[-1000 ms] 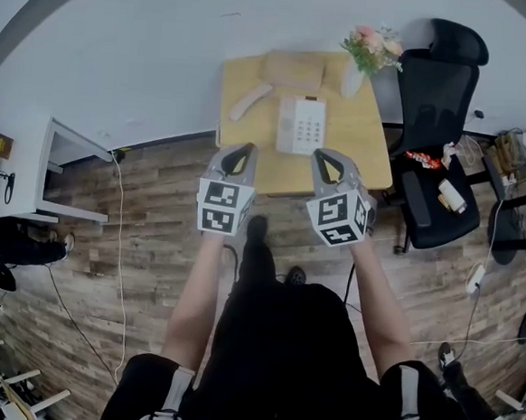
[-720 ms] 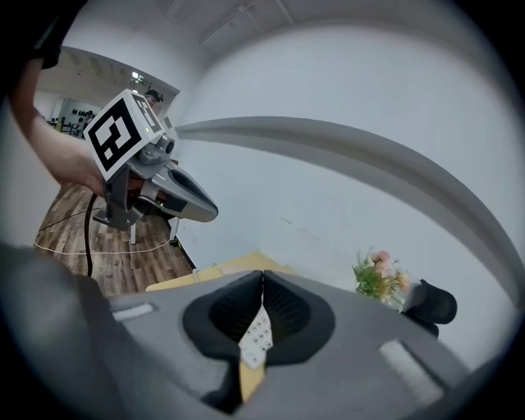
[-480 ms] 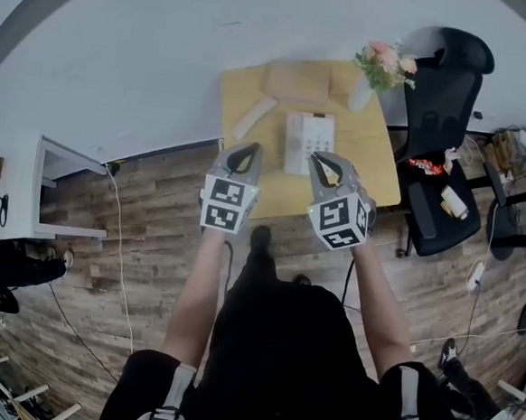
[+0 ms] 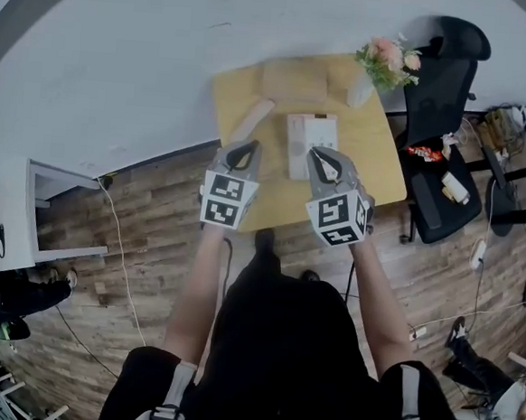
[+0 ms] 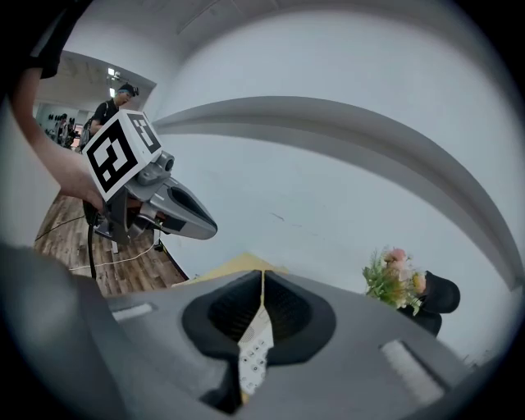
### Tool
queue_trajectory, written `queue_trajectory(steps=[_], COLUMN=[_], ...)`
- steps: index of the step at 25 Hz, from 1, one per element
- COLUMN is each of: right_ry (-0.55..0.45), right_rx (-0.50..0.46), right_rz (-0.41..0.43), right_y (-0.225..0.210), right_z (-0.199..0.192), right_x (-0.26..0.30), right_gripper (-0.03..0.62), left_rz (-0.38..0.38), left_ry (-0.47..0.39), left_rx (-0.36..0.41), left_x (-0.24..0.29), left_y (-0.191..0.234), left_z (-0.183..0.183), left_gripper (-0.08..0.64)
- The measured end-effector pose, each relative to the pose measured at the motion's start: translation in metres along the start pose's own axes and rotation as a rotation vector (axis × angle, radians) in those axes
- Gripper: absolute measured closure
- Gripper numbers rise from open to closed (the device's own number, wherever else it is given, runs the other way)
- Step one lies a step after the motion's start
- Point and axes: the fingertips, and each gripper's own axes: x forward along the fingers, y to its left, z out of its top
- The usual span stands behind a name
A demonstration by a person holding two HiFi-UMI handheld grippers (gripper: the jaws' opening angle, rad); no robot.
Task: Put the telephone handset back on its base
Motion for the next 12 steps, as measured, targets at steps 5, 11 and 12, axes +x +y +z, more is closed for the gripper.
queue_trajectory(steps=[5,11,12], right_ry=[0.031,0.062,0.067], right_rx=[0.023,0.057,0.061], right_rz=[-0.019,-0.047,-0.053], right_y=[-0.003,-0.006,-0.006], right_z=[-0.002,-0.003,-0.004], right_x=[0.017,0.040,0.044], right_gripper=[0.551,0.546,0.545], left_rz=[-0.046,-0.092,-0.100], left_ry=[0.012,0.036,0.043], left_rx=[0.009,0.016,0.017], left_x=[0.019,0.041,0.045], left_y=[0.014,0.033,0.036], left_z=[-0.005,-0.016,-0.019], left_gripper=[0.548,0.548,0.548])
